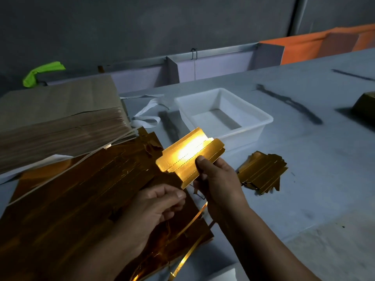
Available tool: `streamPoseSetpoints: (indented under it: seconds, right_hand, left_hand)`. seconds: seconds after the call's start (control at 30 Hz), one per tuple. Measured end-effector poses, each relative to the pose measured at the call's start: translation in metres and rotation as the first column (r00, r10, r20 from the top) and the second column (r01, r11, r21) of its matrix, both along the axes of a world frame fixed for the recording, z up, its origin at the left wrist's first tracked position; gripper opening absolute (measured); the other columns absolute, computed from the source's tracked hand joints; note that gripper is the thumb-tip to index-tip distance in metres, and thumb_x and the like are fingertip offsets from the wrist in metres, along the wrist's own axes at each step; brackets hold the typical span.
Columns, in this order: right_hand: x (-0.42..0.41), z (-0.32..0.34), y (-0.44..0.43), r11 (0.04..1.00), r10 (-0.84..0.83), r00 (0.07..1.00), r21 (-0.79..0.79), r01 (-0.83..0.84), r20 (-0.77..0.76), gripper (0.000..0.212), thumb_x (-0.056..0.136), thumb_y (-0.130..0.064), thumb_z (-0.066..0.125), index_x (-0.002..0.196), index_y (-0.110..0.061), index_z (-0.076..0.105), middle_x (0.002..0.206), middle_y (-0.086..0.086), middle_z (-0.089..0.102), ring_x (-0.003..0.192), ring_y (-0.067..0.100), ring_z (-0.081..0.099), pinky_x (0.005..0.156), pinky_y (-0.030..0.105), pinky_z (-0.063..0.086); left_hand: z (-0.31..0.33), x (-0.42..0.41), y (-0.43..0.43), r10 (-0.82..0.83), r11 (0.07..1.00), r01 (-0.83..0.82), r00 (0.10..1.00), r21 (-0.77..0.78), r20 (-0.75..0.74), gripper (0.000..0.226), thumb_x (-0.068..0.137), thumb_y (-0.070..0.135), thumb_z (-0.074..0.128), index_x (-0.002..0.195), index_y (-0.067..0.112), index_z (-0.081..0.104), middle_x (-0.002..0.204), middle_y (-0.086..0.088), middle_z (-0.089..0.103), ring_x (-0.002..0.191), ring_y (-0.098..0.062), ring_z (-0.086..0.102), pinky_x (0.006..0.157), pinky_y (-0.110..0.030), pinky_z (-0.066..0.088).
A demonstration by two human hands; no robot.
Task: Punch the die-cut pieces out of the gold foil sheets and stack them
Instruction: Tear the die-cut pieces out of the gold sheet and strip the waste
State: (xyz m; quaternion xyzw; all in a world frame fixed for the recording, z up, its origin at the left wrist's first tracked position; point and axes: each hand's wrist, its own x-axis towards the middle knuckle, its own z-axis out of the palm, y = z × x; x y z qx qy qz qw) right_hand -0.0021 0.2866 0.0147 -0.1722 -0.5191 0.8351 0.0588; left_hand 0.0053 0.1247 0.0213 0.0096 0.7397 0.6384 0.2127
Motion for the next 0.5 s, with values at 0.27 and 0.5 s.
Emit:
streamPoseSetpoints:
  seconds: [0.27,0.5]
  right_hand:
    - [-0.01,0.0,0.081,0.919,-0.348,0.936,0.218,0.329,0.056,0.01,0.096,-0.023,0.062,0.095,-0.013,0.062,0.067,0.001,0.059,0.053,0.013,0.054,0.054,0.03,0.041]
    - [-0.018,-0.017,0.135,0.68,-0.52,0.841,0.667,0.303,0.149,0.015,0.074,-0.022,0.061,0.084,-0.011,0.066,0.075,0.01,0.067,0.07,0.03,0.065,0.067,0.042,0.054]
  left_hand:
    - [-0.006,-0.003,-0.011,0.023,0.999,-0.024,0.999,-0.045,-0.031,0.021,0.067,0.036,0.068,0.081,0.024,0.077,0.086,-0.001,0.074,0.081,-0.008,0.069,0.075,-0.028,0.05]
    - [-0.007,-0.014,-0.027,0.103,0.99,-0.111,0.991,-0.088,-0.082,0.016,0.07,0.03,0.071,0.081,0.021,0.077,0.088,-0.001,0.075,0.09,-0.016,0.07,0.078,-0.031,0.05]
